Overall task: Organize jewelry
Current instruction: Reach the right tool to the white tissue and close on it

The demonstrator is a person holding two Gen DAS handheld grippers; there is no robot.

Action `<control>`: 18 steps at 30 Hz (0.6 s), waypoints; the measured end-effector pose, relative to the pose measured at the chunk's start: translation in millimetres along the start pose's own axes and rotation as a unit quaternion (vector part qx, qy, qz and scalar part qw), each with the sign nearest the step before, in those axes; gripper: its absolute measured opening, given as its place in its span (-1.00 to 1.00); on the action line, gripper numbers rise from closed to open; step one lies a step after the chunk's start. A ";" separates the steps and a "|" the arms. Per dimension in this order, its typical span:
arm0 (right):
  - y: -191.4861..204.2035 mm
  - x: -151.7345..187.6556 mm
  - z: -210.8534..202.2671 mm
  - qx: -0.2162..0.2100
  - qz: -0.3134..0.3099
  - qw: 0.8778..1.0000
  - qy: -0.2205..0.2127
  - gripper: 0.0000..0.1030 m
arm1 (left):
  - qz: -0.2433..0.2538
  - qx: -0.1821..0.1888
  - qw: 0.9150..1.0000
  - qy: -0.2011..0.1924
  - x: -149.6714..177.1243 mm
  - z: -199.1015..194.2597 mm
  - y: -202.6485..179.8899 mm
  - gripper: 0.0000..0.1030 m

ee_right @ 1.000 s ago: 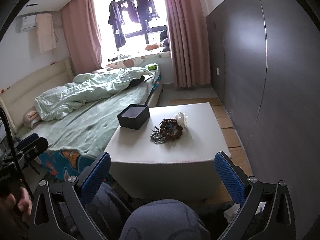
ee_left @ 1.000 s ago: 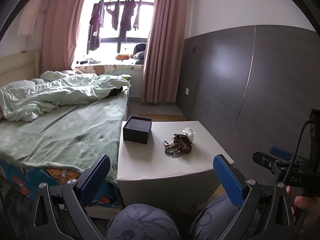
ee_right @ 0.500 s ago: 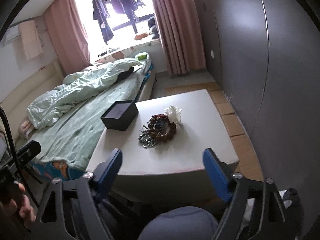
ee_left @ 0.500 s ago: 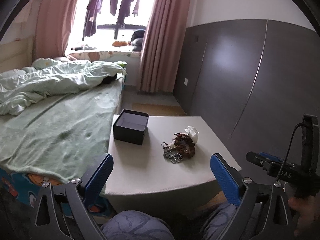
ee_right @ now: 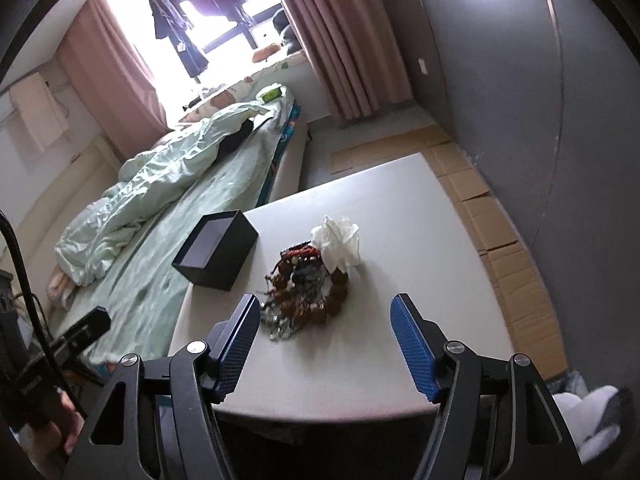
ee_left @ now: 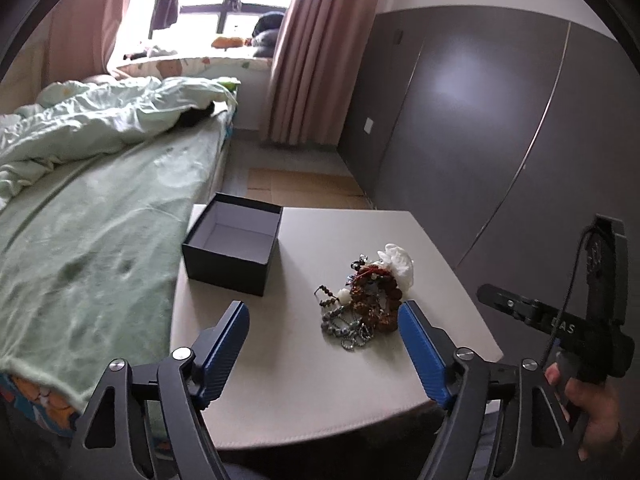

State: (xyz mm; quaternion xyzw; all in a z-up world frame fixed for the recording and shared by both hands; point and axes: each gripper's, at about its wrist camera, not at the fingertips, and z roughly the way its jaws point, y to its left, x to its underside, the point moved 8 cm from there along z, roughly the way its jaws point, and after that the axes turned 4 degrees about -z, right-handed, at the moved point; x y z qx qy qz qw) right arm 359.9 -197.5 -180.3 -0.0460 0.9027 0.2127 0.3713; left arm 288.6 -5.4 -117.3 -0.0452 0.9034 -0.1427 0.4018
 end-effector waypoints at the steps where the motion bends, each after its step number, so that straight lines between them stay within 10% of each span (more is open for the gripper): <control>1: -1.8 -3.5 10.1 -0.002 0.001 1.000 0.007 0.33 | 0.000 0.001 1.000 0.004 -1.9 7.0 -0.6 0.48; 18: -15.9 -38.2 124.4 -0.049 0.007 0.995 0.081 0.32 | -0.006 -0.001 0.998 0.060 -27.6 95.9 8.4 0.38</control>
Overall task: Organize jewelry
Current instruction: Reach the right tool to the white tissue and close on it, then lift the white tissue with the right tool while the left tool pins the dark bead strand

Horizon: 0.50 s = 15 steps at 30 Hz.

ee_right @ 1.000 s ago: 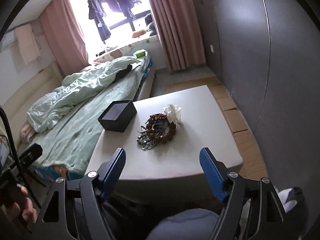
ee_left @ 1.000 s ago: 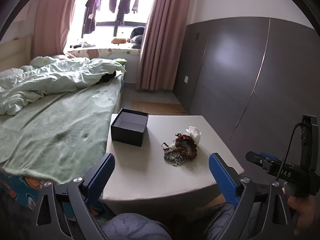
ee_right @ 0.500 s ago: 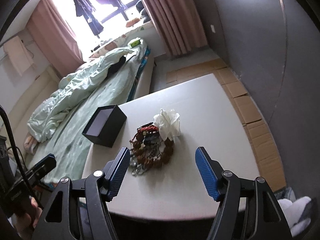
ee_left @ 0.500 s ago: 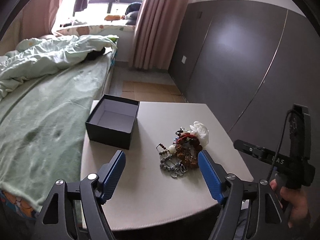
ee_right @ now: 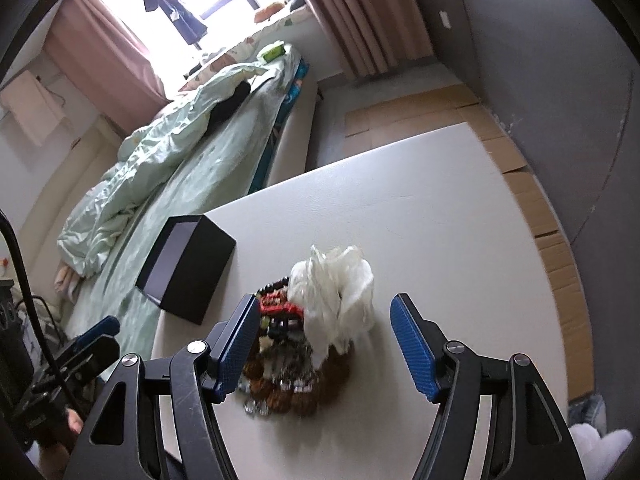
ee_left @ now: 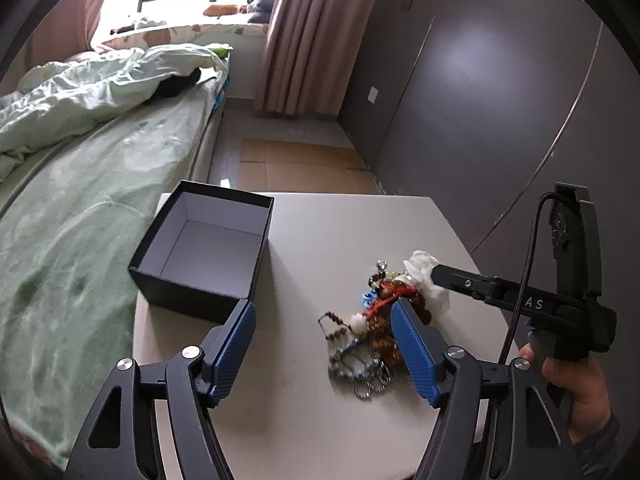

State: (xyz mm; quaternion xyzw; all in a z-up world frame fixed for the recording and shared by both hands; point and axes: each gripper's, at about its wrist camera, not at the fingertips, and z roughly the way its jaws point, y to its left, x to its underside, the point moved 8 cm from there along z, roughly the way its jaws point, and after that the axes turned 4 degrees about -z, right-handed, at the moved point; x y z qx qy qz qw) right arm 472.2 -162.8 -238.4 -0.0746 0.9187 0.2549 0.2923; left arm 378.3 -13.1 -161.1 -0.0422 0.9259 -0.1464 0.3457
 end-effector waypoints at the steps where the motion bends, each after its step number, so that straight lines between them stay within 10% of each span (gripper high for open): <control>1: 0.2 -1.6 6.5 -0.006 0.002 1.000 0.007 0.32 | -0.002 0.003 1.000 0.004 -3.2 5.1 0.6 0.37; 8: -7.3 -2.4 33.7 -0.027 0.024 0.998 0.049 -0.85 | 0.008 0.010 1.000 0.013 -20.5 29.9 -3.1 0.37; 15: -2.2 -12.8 10.9 -0.079 0.047 0.996 0.004 -0.91 | 0.011 0.037 0.999 0.037 -28.8 51.9 -14.3 0.37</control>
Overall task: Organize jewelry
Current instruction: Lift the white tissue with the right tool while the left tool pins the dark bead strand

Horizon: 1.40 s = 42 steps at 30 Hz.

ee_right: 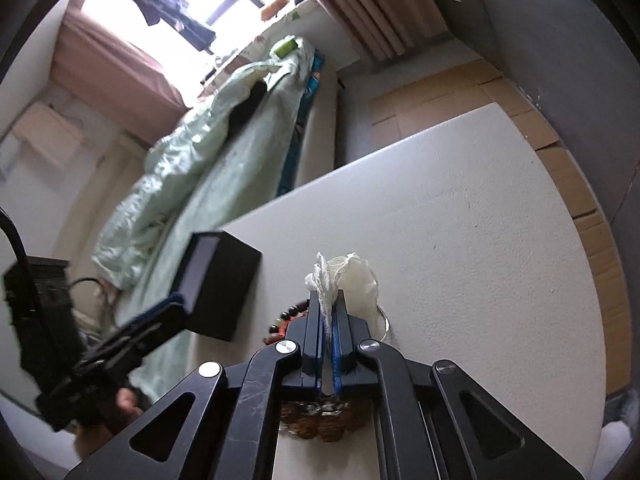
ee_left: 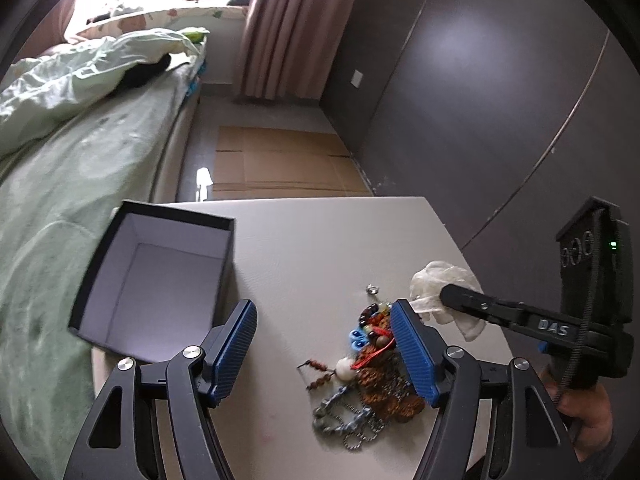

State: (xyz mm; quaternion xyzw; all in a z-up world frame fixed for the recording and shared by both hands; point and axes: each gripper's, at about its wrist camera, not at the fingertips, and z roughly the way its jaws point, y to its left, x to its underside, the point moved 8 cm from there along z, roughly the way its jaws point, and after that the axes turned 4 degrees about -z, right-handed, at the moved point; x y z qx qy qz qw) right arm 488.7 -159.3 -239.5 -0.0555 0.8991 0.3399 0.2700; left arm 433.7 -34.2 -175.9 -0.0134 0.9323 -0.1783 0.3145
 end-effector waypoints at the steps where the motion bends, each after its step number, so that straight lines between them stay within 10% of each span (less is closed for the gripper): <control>1: 0.1 -1.5 -2.7 -0.002 0.002 1.000 -0.005 -0.91 | 0.001 0.003 1.000 0.004 -0.3 2.9 -3.2 0.37; 21: -31.4 -12.4 -35.7 0.004 0.066 0.996 -0.059 -0.91 | -0.089 0.054 0.985 0.137 17.7 82.1 -7.9 -0.05; 27: -34.0 -11.5 -39.2 0.001 0.069 0.996 -0.060 -0.91 | -0.126 0.085 0.977 0.152 17.5 85.4 -8.1 -0.76; 42: -22.3 -13.2 -42.4 -0.025 0.068 0.995 -0.072 -0.91 | -0.066 0.112 0.988 0.086 -20.3 18.4 -47.5 -0.84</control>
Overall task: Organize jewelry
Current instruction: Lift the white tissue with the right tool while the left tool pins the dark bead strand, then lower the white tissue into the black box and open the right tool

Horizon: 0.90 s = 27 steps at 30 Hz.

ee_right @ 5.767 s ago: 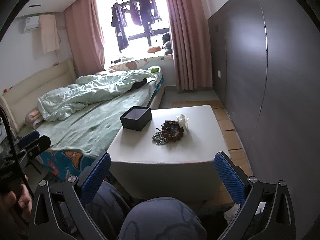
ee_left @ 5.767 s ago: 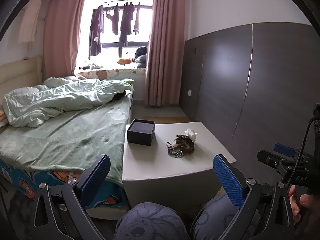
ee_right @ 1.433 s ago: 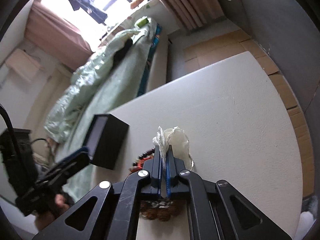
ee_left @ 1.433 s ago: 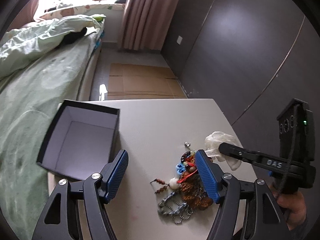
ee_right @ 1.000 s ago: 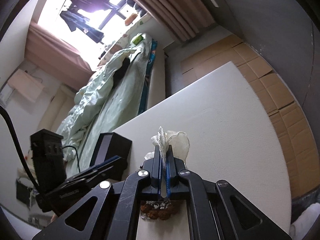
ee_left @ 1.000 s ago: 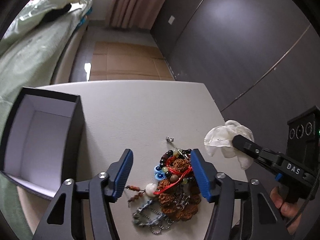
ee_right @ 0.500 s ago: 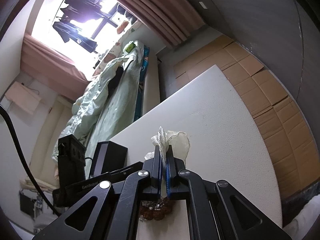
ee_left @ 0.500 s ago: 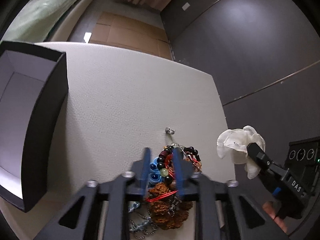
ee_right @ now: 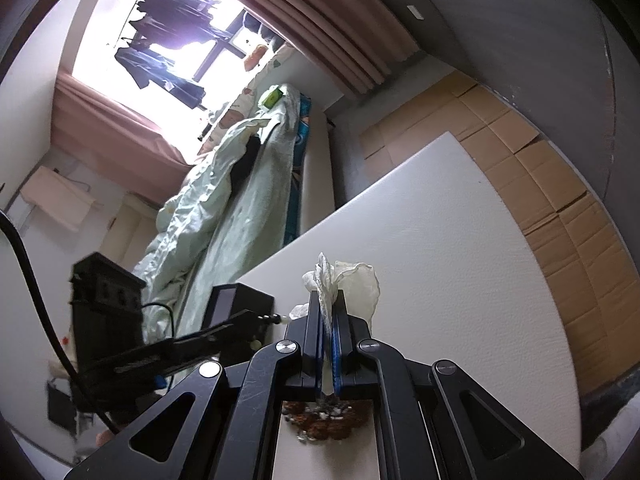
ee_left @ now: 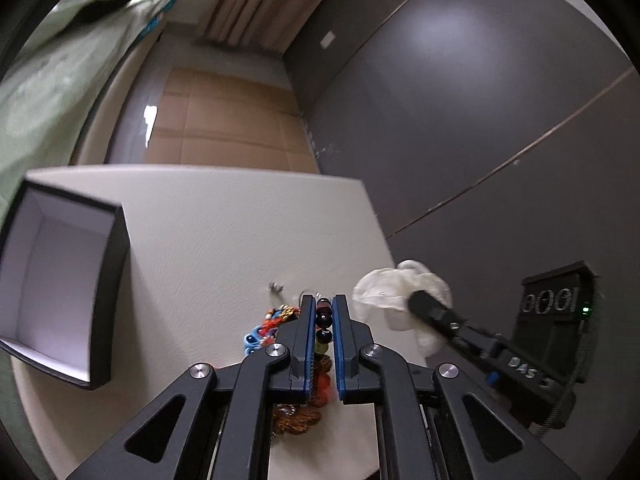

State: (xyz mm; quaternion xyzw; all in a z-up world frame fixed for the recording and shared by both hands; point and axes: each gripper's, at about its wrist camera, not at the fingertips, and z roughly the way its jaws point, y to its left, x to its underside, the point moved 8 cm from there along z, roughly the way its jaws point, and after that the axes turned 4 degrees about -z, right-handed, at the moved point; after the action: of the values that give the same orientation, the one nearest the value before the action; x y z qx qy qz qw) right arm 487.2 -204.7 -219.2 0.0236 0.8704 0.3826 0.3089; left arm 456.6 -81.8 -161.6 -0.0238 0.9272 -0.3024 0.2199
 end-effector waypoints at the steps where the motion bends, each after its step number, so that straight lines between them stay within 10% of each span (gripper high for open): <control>1: 3.1 -0.4 -0.5 -0.004 0.000 1.000 -0.003 -0.91 | 0.005 -0.001 1.000 -0.005 -0.9 -4.4 -2.2 -0.84; 13: 43.4 0.3 8.8 -0.053 -0.012 0.998 -0.020 -0.91 | 0.027 -0.029 0.997 -0.067 -17.5 -76.6 -3.0 -0.84; 27: 101.8 11.6 45.1 -0.084 -0.039 0.996 -0.009 -0.91 | -0.009 -0.098 0.990 -0.097 -40.9 -107.6 82.9 -0.84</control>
State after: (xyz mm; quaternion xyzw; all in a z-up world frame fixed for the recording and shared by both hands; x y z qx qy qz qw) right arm 483.0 -100.1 -179.2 -0.0332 0.8328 0.4418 0.3320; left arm 455.4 52.3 -115.3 -0.0824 0.9265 -0.2079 0.3027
